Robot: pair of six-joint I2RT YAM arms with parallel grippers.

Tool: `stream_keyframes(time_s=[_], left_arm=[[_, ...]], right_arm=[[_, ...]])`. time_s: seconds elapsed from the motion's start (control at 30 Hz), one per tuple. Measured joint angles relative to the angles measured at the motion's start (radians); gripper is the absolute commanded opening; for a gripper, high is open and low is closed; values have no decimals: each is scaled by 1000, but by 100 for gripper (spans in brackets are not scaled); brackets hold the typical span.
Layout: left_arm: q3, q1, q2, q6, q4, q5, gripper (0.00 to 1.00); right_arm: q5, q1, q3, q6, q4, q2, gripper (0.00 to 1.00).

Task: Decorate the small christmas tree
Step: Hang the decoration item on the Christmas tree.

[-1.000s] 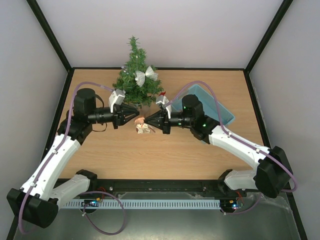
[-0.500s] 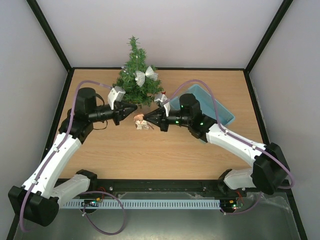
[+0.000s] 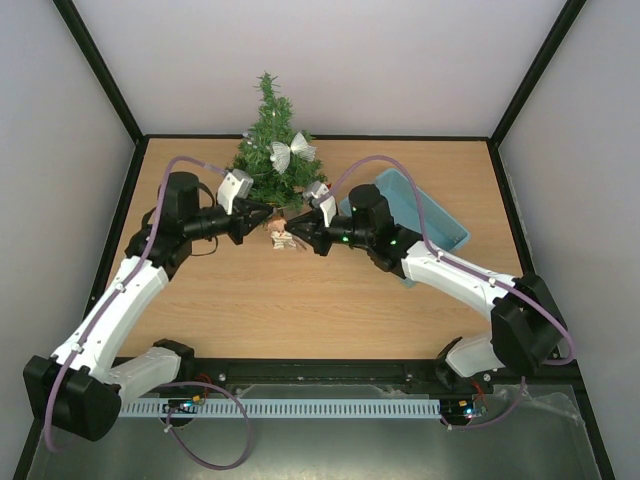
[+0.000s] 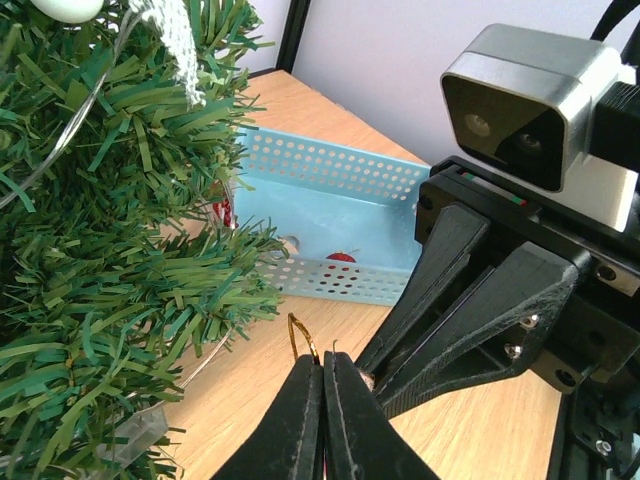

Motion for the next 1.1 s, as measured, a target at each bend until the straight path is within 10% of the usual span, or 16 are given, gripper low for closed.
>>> stream_keyframes(time_s=[1.1], left_arm=[[33, 0, 113, 8, 55, -137, 2]], right_arm=[[173, 0, 1, -33, 40, 37, 2]])
